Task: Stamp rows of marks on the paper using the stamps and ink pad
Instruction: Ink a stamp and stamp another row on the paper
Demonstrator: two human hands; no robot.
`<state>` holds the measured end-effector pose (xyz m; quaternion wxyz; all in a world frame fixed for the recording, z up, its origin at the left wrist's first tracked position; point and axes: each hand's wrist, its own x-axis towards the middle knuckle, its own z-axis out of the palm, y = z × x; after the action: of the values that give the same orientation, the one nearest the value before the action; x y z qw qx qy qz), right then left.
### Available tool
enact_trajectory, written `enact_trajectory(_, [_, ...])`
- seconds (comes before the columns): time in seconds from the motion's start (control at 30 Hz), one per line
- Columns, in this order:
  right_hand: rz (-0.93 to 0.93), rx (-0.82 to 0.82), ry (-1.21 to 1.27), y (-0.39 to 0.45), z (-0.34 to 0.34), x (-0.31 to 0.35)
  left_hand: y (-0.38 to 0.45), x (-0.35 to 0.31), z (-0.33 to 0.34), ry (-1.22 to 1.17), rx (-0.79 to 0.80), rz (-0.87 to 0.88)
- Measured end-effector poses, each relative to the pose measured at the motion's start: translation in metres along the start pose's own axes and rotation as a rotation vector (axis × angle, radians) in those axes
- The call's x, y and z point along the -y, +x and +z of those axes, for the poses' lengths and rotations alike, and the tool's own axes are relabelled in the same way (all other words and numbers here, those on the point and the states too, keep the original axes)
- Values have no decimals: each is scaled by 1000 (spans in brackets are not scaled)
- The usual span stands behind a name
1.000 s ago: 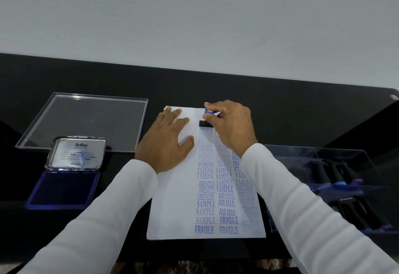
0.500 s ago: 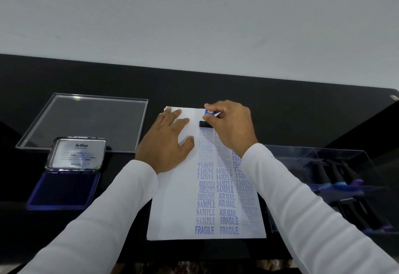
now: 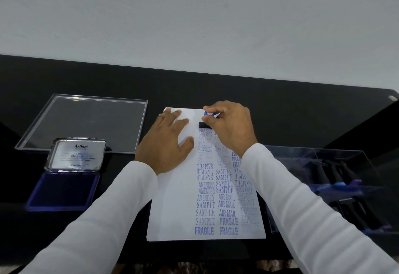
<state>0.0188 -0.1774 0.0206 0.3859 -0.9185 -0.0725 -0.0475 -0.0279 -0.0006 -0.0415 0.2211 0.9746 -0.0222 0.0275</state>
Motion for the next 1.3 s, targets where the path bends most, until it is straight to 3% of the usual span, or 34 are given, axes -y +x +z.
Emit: enact_trajectory(1.3, [18,9,-13,0,0,2,-1,-5,-4,1,19,-25])
